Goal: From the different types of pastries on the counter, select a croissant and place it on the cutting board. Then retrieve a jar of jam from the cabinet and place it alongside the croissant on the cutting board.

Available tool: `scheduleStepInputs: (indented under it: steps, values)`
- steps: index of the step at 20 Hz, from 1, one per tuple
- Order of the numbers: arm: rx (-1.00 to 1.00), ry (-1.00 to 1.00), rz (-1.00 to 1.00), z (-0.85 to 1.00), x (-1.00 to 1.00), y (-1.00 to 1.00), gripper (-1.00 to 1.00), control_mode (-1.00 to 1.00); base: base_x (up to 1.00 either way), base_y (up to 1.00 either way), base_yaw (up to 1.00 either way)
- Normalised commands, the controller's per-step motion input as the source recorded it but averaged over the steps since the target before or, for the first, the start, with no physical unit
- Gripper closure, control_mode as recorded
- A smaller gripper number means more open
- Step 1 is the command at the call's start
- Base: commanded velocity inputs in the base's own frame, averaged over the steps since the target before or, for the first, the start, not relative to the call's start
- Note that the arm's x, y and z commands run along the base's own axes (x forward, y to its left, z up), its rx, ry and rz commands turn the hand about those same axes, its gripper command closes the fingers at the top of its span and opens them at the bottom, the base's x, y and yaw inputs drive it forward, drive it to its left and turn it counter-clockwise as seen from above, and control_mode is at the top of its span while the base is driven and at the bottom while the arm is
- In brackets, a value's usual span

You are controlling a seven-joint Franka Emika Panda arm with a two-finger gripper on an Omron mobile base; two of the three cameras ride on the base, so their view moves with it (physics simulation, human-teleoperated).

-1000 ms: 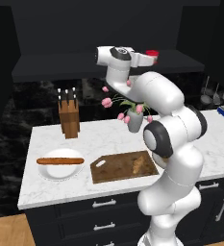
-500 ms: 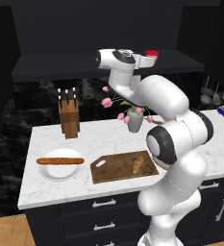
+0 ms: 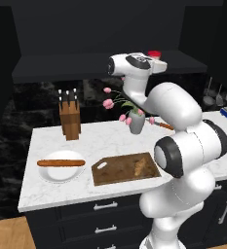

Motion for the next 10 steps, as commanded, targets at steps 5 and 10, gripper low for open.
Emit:
scheduleStepInputs:
  steps: [5,10]
  values:
    - [0.00,0.03,0.00,0.00,0.13,0.00,-1.00,-1.00,0.00,0.00,0.00]
    - [-0.02,0.12,0.02,-0.05,0.01,0.07,-1.00,-1.00,0.00,0.00,0.00]
